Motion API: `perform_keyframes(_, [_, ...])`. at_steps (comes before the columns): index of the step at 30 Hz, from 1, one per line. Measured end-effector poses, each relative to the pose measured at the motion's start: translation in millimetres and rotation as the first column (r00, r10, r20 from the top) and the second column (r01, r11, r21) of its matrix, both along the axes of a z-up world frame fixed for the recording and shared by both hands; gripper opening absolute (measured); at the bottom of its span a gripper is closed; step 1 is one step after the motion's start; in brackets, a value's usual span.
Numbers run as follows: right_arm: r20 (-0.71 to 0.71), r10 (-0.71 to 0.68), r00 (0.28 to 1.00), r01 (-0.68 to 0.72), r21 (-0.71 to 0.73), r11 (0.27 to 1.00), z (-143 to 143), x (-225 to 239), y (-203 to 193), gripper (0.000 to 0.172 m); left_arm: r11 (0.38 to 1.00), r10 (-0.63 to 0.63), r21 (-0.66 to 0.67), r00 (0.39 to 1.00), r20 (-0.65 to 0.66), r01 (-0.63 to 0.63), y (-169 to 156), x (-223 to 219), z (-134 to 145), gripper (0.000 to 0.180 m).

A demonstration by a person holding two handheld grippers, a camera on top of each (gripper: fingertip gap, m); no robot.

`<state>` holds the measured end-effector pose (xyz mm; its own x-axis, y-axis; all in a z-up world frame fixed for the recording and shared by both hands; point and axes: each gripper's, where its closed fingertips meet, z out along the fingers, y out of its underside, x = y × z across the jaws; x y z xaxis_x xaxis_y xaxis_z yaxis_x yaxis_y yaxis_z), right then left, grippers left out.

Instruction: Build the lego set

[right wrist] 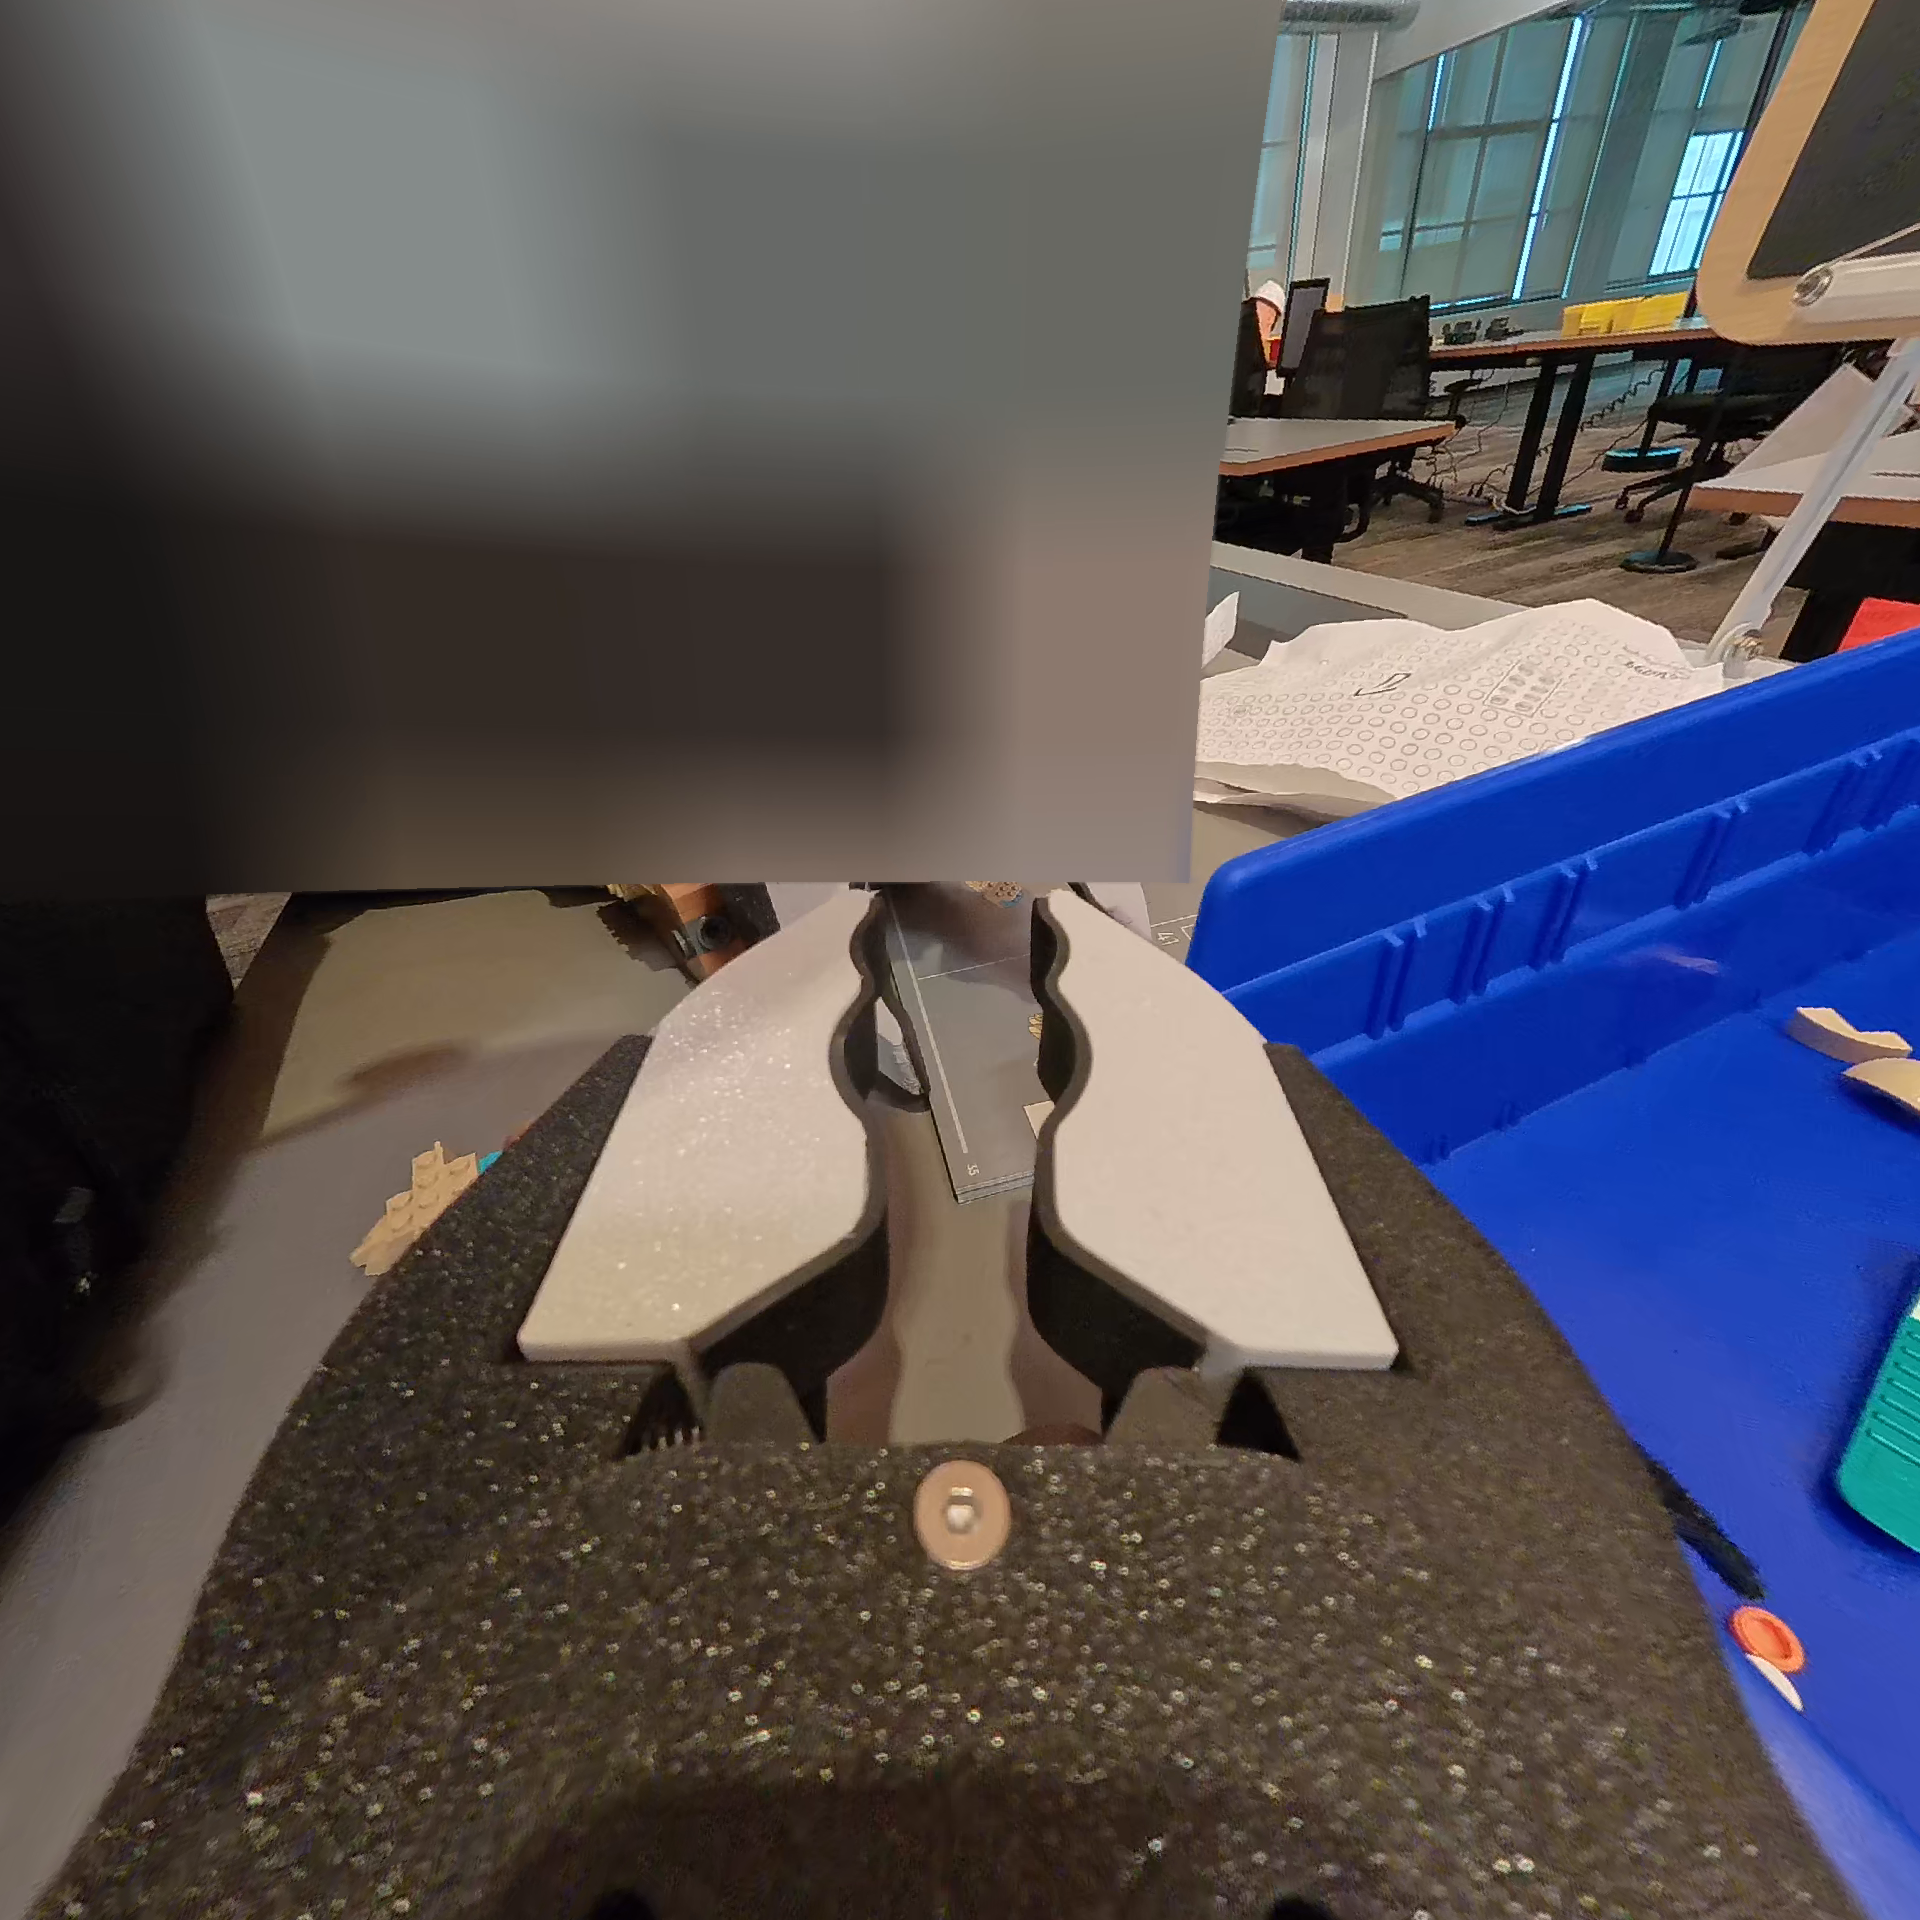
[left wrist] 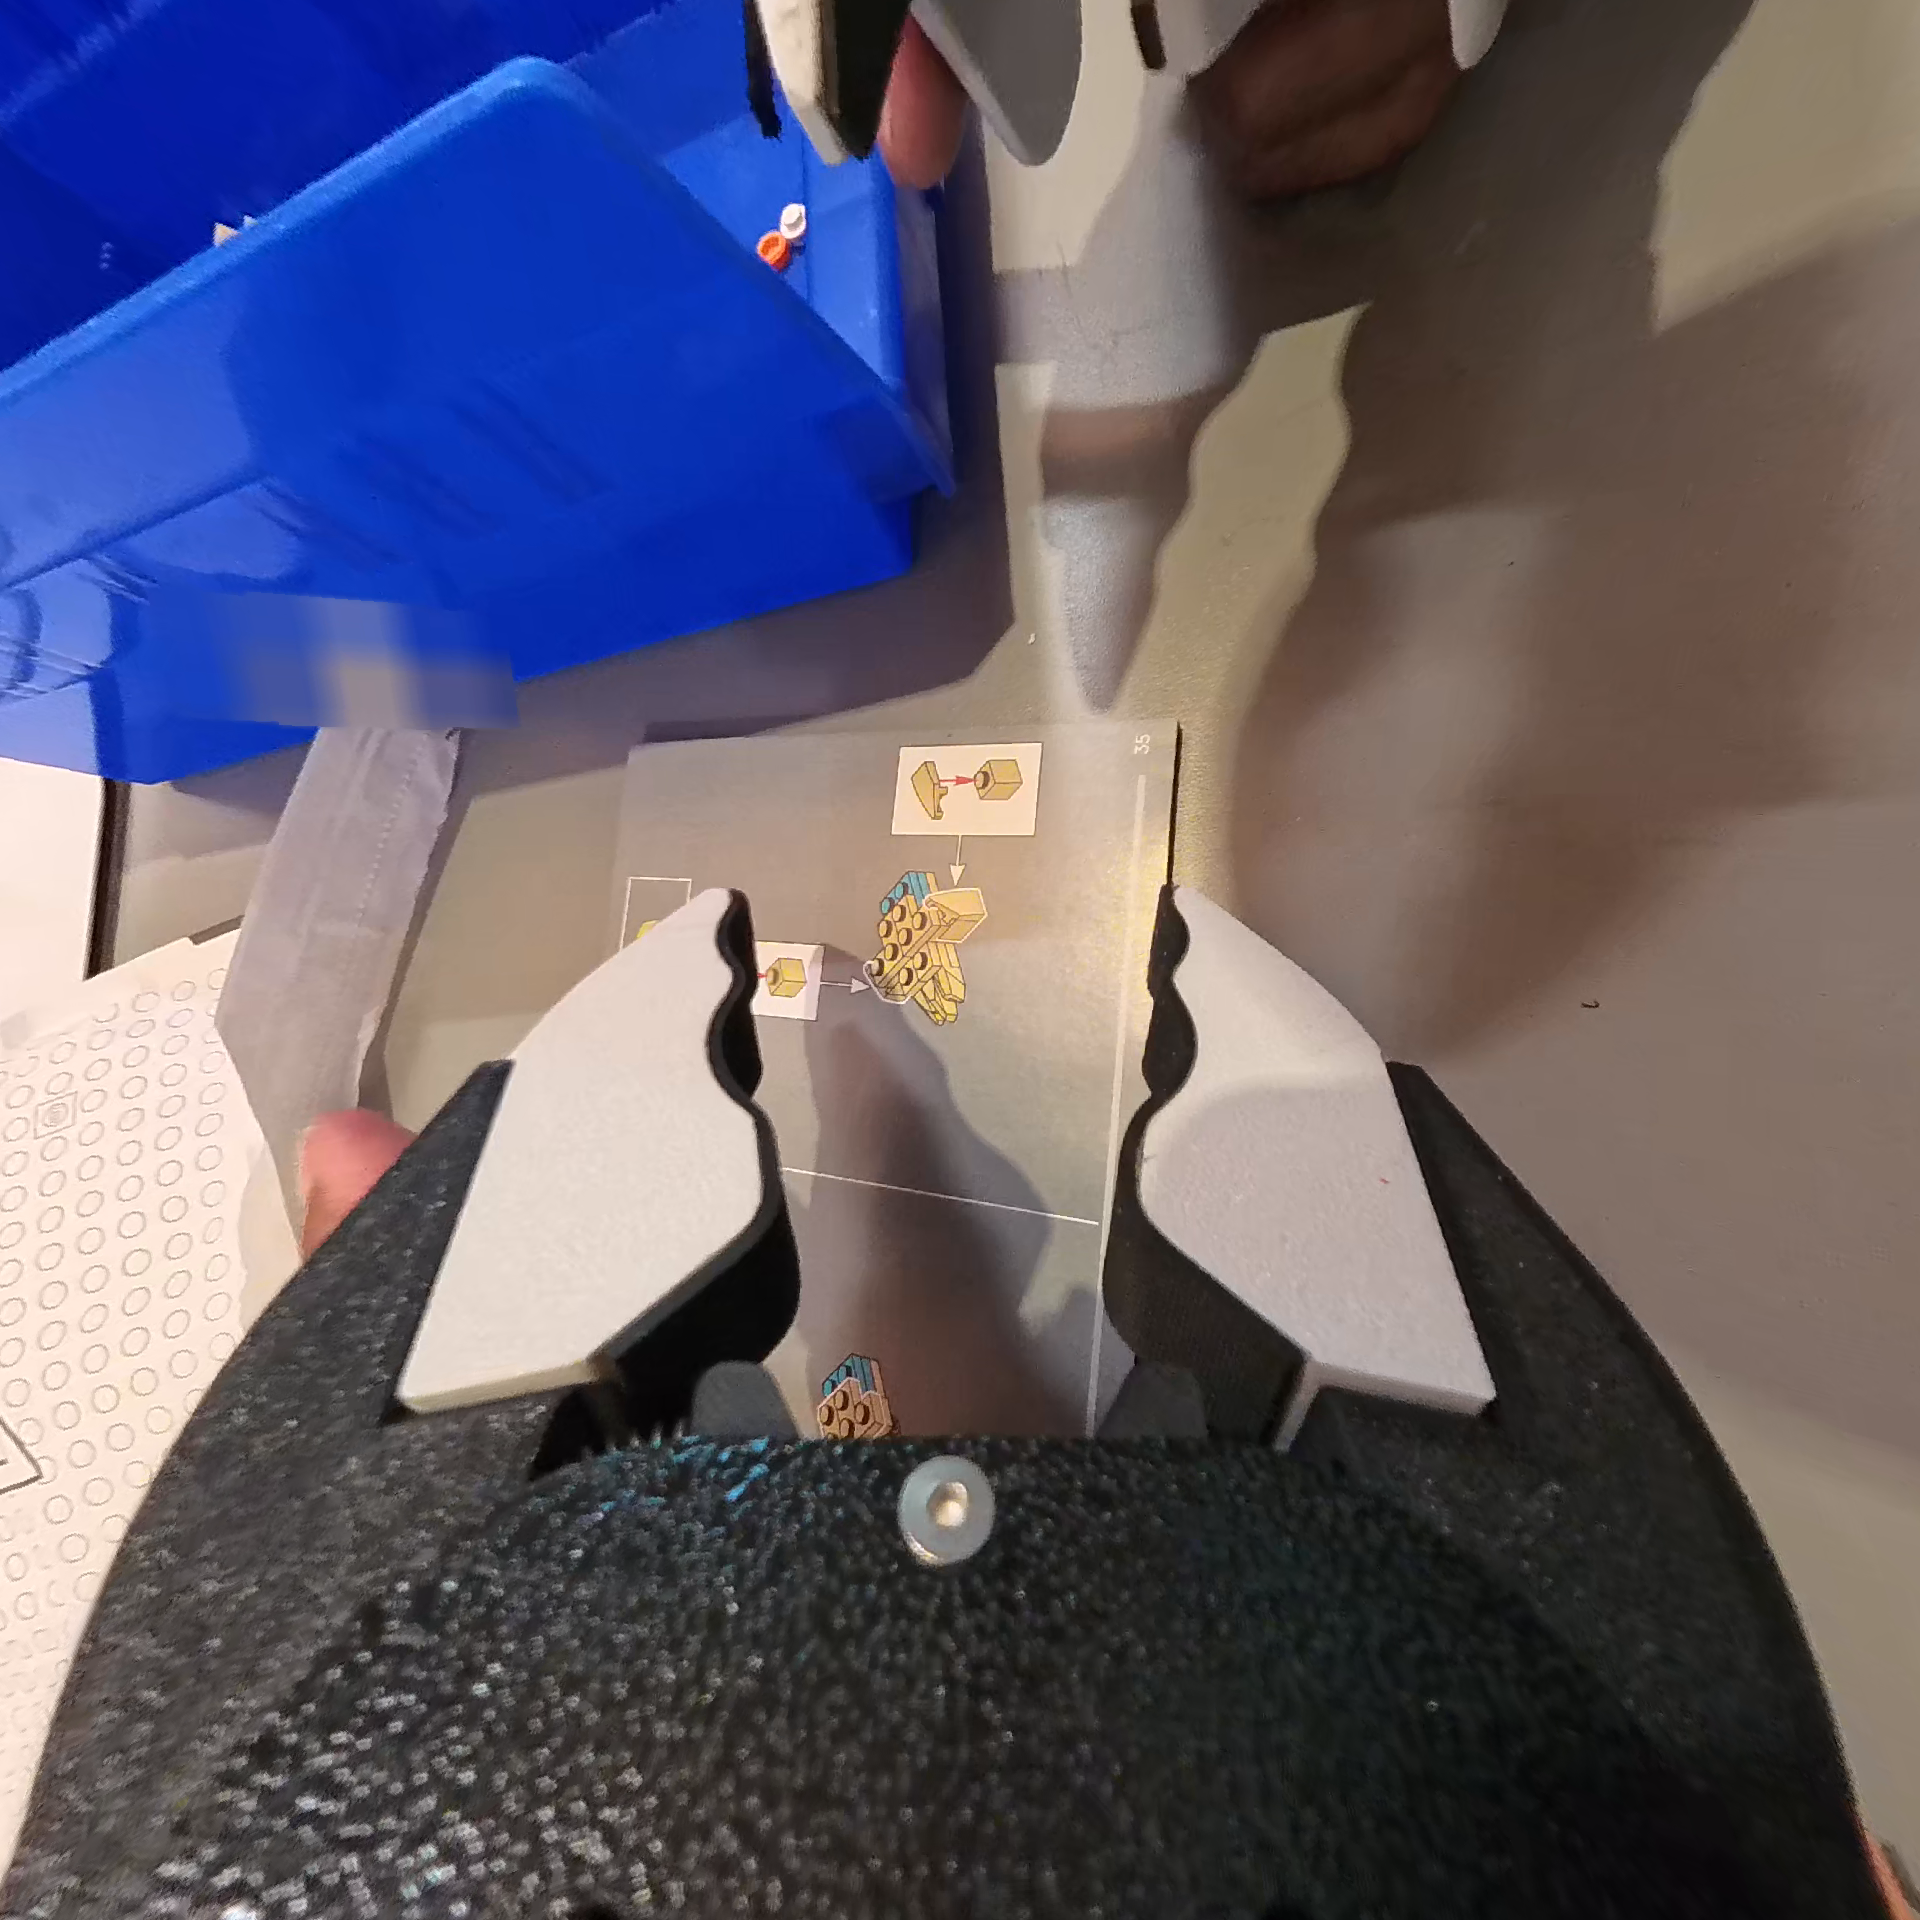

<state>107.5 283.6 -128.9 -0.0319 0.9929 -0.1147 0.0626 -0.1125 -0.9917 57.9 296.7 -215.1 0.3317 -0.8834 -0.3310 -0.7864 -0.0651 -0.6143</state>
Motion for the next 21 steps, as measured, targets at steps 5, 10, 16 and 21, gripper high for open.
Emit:
perform_keyframes(5, [0.003,0.002,1.000,-0.002,0.001,1.000,-0.5,-0.3,-0.4,0.026,1.000,-0.005,-0.008,1.000,-0.005,0.005,-1.2,0.7,-1.5,0.072])
perform_keyframes(10, [0.004,0.003,1.000,-0.003,0.001,1.000,-0.8,-0.4,-0.6,0.026,1.000,-0.007,-0.011,1.000,-0.014,0.007,-1.6,0.7,-3.1,0.071])
perform_keyframes(16, [0.005,0.004,1.000,-0.004,0.001,1.000,-1.1,-0.6,-0.8,0.026,1.000,-0.005,-0.013,1.000,-0.015,0.005,-1.4,0.6,-3.3,0.071])
perform_keyframes(21, [0.009,0.007,1.000,-0.007,0.003,1.000,-1.6,-1.1,-1.6,0.026,1.000,-0.003,-0.016,1.000,-0.012,0.003,-1.4,0.5,-3.0,0.071])
